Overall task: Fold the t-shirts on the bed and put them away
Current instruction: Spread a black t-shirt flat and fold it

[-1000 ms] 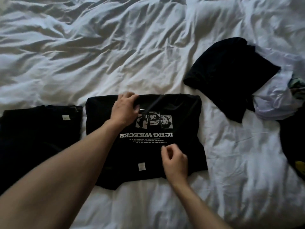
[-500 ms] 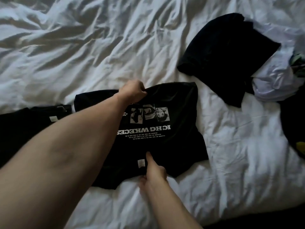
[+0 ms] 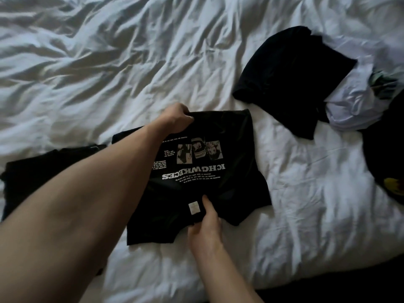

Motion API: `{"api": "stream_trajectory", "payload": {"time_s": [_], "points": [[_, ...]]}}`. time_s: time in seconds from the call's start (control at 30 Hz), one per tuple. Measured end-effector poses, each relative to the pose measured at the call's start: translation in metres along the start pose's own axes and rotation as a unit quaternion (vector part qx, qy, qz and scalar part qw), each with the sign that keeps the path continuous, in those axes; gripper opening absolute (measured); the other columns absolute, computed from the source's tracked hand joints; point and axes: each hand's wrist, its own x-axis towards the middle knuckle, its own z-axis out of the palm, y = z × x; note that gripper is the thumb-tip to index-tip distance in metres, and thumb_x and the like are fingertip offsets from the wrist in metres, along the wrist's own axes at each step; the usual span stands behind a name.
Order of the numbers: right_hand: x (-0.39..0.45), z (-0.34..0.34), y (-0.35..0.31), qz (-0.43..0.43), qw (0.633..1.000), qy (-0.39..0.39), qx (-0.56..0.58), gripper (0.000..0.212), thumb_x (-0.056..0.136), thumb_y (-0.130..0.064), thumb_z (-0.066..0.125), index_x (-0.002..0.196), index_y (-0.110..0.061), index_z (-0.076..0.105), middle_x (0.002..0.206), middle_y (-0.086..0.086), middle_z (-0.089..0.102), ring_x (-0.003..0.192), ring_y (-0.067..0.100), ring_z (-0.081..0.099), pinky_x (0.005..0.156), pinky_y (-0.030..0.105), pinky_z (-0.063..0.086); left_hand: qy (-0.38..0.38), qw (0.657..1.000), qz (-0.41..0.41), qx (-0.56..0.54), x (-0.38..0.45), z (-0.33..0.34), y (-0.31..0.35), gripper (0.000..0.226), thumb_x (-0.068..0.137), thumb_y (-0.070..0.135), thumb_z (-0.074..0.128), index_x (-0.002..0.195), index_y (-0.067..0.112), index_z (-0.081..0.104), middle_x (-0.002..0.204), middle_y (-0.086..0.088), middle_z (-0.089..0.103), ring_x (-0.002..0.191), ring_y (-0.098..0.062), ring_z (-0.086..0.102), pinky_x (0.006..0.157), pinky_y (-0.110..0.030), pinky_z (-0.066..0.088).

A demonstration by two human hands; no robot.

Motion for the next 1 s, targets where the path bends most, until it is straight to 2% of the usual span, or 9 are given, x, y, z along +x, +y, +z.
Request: {"api": "stream_trajectory", "payload": {"time_s": [0.1, 0.2, 0.33, 0.47, 0.63, 0.7, 0.77, 0.87, 1.0], "points": [[-0.015, 0.001, -0.006, -0.014, 0.998, -0.054, -0.015, 0.032, 0.088, -0.019, 0.07, 0.117, -0.015, 0.058, 0.104, 0.01, 0.072, 0.089, 0.025, 0.071, 0.063, 0.032, 0.056, 0.022, 0.999, 0.004, -0.029, -0.014, -0.015, 0.002, 0.022, 0.092, 0.022, 0.061, 0.107, 0.011, 0.071, 0.104, -0.01, 0.069, 0.09, -0.023, 0.061, 0.071, -0.024, 0.038], [-0.034, -0.005, -0.013, -0.057, 0.997, -0.038, -0.03, 0.029, 0.088, -0.019, 0.072, 0.11, -0.012, 0.053, 0.107, 0.013, 0.068, 0.09, 0.027, 0.069, 0.061, 0.034, 0.058, 0.049, 0.996, -0.006, -0.073, -0.03, -0.034, 0.004, 0.024, 0.091, 0.024, 0.064, 0.112, 0.015, 0.07, 0.106, -0.009, 0.069, 0.092, -0.022, 0.063, 0.072, -0.024, 0.041], [-0.057, 0.0, -0.031, -0.145, 0.986, -0.012, -0.079, 0.028, 0.084, -0.02, 0.075, 0.093, -0.015, 0.049, 0.108, 0.015, 0.065, 0.097, 0.031, 0.067, 0.09, 0.049, 0.056, 0.078, 0.984, -0.002, -0.158, -0.056, -0.063, 0.003, 0.038, 0.088, 0.02, 0.067, 0.126, 0.023, 0.063, 0.106, -0.004, 0.066, 0.091, -0.021, 0.064, 0.083, -0.029, 0.05], [-0.078, 0.0, -0.059, -0.247, 0.96, -0.052, -0.125, 0.016, 0.085, -0.013, 0.074, 0.095, -0.006, 0.063, 0.102, 0.018, 0.072, 0.094, 0.032, 0.071, 0.09, 0.051, 0.057, 0.115, 0.965, -0.026, -0.236, -0.086, -0.092, -0.006, 0.013, 0.089, 0.016, 0.066, 0.095, 0.021, 0.076, 0.081, -0.001, 0.068, 0.069, -0.015, 0.059, 0.063, -0.023, 0.045], [-0.096, -0.004, -0.085, -0.302, 0.927, -0.132, -0.181, 0.01, 0.087, -0.013, 0.073, 0.094, -0.007, 0.074, 0.097, 0.017, 0.075, 0.094, 0.036, 0.071, 0.089, 0.06, 0.054, 0.138, 0.944, -0.025, -0.3, -0.129, -0.11, -0.016, 0.008, 0.088, 0.019, 0.071, 0.093, 0.015, 0.075, 0.071, 0.001, 0.063, 0.063, -0.01, 0.054, 0.048, -0.013, 0.039], [-0.103, -0.007, -0.092, -0.31, 0.917, -0.149, -0.203, 0.006, 0.088, -0.012, 0.071, 0.089, -0.009, 0.075, 0.093, 0.015, 0.075, 0.095, 0.037, 0.071, 0.088, 0.056, 0.055, 0.108, 0.939, -0.012, -0.325, -0.146, -0.113, -0.019, 0.011, 0.087, 0.015, 0.072, 0.097, 0.011, 0.074, 0.078, -0.005, 0.065, 0.069, -0.013, 0.057, 0.056, -0.015, 0.043], [-0.109, -0.011, -0.097, -0.315, 0.91, -0.158, -0.22, 0.007, 0.09, -0.01, 0.069, 0.086, -0.009, 0.075, 0.089, 0.012, 0.075, 0.094, 0.035, 0.071, 0.085, 0.049, 0.057, 0.057, 0.933, 0.011, -0.354, -0.162, -0.117, -0.024, 0.035, 0.074, 0.013, 0.08, 0.107, 0.004, 0.071, 0.088, -0.01, 0.067, 0.078, -0.013, 0.062, 0.069, -0.019, 0.049], [-0.112, -0.023, -0.099, -0.325, 0.895, -0.18, -0.248, 0.007, 0.089, -0.01, 0.069, 0.088, -0.008, 0.075, 0.093, 0.014, 0.075, 0.094, 0.033, 0.071, 0.085, 0.047, 0.057, 0.013, 0.957, 0.031, -0.289, -0.181, -0.117, -0.035, 0.047, 0.064, 0.007, 0.078, 0.11, 0.006, 0.069, 0.094, -0.01, 0.071, 0.077, -0.007, 0.066, 0.074, -0.015, 0.05], [-0.116, -0.038, -0.101, -0.348, 0.854, -0.206, -0.328, 0.007, 0.087, -0.004, 0.07, 0.094, -0.005, 0.071, 0.088, 0.009, 0.073, 0.086, 0.024, 0.069, 0.068, 0.029, 0.056, 0.067, 0.992, 0.048, -0.096, -0.2, -0.101, -0.049, 0.029, 0.068, 0.004, 0.076, 0.084, 0.028, 0.076, 0.09, -0.008, 0.076, 0.086, -0.028, 0.071, 0.083, -0.042, 0.057]]}}
